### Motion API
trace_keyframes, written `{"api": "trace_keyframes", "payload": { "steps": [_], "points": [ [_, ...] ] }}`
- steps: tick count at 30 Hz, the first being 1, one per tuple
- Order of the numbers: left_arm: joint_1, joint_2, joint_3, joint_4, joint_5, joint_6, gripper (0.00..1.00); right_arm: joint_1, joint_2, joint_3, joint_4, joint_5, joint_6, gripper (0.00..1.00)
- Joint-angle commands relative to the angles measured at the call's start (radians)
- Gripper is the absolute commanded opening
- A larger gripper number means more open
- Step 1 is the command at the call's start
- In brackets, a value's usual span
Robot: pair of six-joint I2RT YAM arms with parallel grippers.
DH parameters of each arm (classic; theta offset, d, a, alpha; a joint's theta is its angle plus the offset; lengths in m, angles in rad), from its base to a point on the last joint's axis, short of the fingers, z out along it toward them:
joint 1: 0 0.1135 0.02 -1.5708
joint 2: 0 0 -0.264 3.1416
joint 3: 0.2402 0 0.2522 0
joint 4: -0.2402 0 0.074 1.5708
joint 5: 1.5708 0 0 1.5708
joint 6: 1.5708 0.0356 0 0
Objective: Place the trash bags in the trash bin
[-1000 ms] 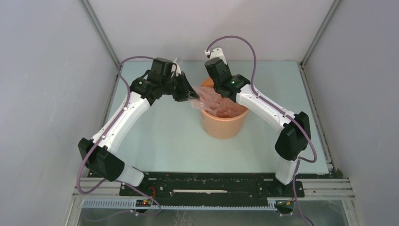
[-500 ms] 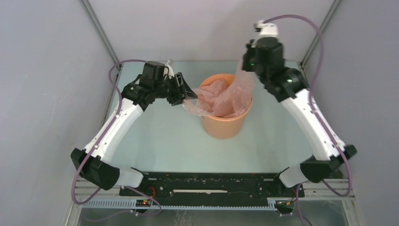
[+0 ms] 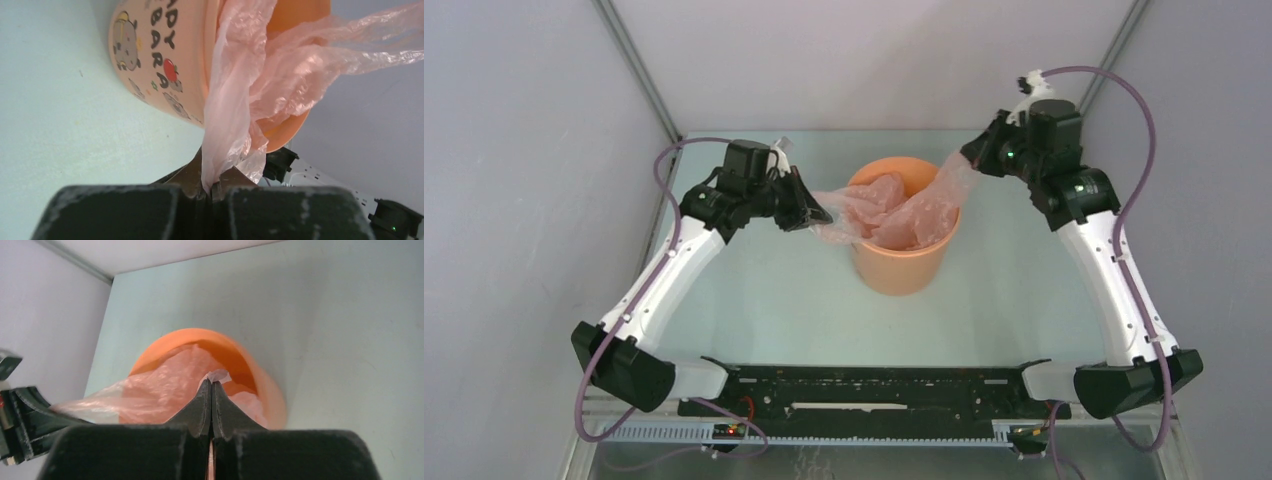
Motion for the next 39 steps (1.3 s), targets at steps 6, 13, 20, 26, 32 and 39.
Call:
{"api": "trace_keyframes", "payload": {
  "steps": [6, 13, 20, 26, 32, 39],
  "points": [
    [0.083, 0.005, 0.149, -0.068, -0.02, 0.071, 0.0, -0.362, -0.102, -0.099, -0.048, -0.464, 0.108, 0.0],
    [0.133, 0.01, 0.14, -0.113, 0.004, 0.115, 0.0, -0.432, -0.21, -0.204, -0.145, -0.416, 0.046, 0.0],
    [0.131, -0.018, -0.03, -0.008, 0.074, 0.092, 0.01, -0.433, -0.379, -0.364, -0.186, -0.294, 0.017, 0.02],
    [0.131, -0.016, -0.133, 0.055, 0.037, 0.092, 0.0, -0.432, -0.493, -0.615, -0.091, -0.276, -0.039, 0.04],
    [0.132, -0.036, -0.15, 0.023, -0.056, 0.151, 0.01, -0.433, -0.534, -0.612, -0.186, -0.239, -0.07, 0.06],
    [0.141, 0.006, -0.19, 0.114, -0.076, 0.117, 0.0, -0.424, -0.435, -0.684, -0.073, -0.141, -0.084, 0.0]
  ]
}}
